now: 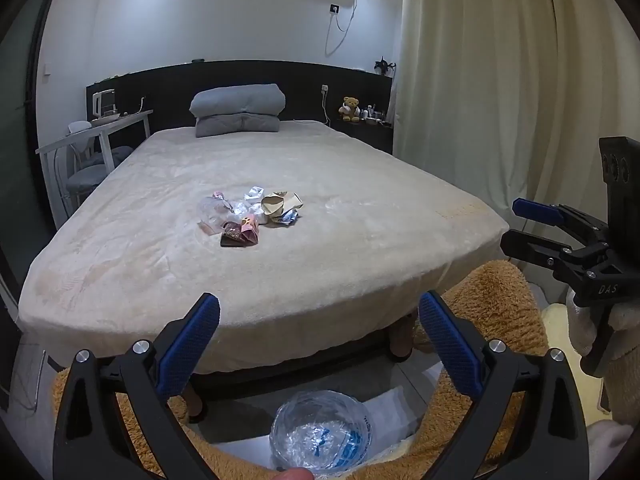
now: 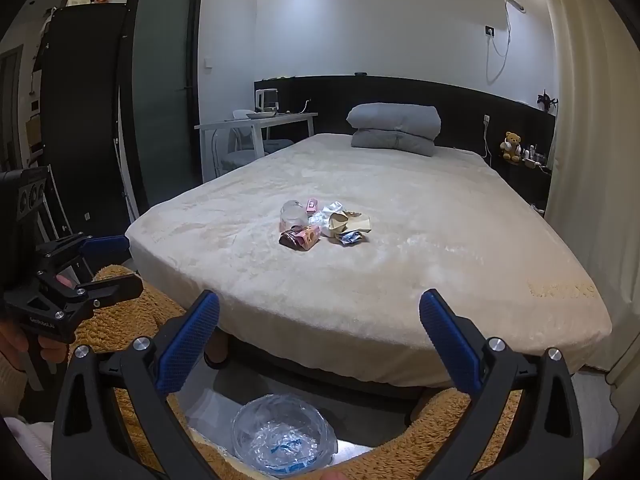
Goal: Collect trash
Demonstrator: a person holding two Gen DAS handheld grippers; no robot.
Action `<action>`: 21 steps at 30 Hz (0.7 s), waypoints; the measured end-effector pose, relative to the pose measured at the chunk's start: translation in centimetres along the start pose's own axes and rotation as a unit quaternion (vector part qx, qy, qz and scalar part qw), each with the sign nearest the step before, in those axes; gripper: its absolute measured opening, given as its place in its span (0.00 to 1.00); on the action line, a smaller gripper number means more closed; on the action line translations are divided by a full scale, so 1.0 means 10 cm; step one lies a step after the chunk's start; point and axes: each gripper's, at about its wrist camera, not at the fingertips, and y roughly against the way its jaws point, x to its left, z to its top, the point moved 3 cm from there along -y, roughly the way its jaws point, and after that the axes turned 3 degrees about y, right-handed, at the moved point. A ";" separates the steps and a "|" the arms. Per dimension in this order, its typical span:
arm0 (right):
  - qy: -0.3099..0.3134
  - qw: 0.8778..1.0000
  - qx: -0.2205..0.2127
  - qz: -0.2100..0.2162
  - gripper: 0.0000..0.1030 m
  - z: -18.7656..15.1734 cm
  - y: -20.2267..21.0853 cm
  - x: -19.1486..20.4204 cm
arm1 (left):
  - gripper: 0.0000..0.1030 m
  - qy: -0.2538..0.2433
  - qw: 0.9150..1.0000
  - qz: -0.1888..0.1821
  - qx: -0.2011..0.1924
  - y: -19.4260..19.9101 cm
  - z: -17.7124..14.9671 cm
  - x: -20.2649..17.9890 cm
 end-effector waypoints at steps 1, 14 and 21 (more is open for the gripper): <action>0.000 1.000 -0.001 0.000 0.96 0.00 0.00 0.00 | 0.94 0.000 1.000 -0.002 -0.001 0.00 0.00 0.00; -0.006 1.000 0.007 0.001 0.96 -0.02 -0.02 0.02 | 0.94 0.005 1.000 -0.003 0.005 0.07 0.00 -0.01; 0.014 1.000 -0.007 -0.008 0.96 0.00 0.16 0.09 | 0.94 -0.001 1.000 -0.007 0.004 0.14 0.03 -0.06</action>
